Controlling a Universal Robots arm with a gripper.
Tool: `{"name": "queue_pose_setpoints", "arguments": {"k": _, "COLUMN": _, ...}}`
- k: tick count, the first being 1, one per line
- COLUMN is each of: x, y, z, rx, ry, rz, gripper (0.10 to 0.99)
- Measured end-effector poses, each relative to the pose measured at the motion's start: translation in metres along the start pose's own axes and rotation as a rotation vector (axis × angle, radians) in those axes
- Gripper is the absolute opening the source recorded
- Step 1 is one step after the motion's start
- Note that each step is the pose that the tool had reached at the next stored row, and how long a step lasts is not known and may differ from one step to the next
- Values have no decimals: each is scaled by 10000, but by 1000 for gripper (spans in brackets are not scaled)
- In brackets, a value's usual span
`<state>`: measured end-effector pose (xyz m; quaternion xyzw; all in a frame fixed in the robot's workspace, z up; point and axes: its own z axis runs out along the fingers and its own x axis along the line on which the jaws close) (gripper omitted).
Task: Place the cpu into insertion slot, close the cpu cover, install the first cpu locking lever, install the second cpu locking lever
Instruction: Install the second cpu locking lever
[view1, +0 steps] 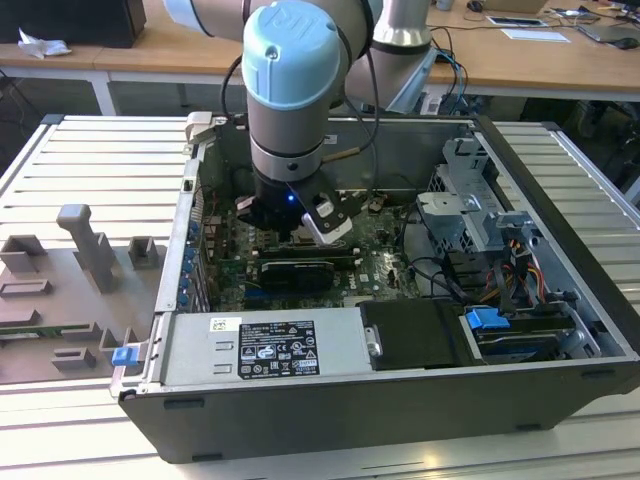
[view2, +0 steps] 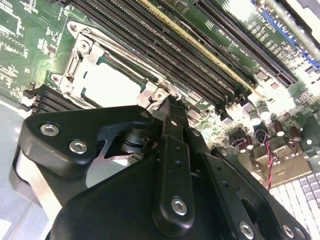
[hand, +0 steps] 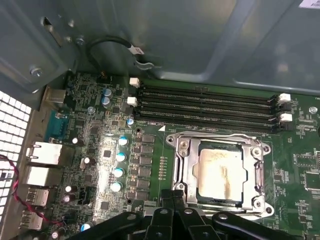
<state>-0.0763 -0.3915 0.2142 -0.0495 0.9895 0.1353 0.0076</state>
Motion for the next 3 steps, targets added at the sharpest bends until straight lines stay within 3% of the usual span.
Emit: {"name": "queue_pose_setpoints", "arguments": {"k": 3, "x": -2, "y": 20, "z": -71, "rx": 0, "ry": 0, "rz": 0, "gripper": 106}}
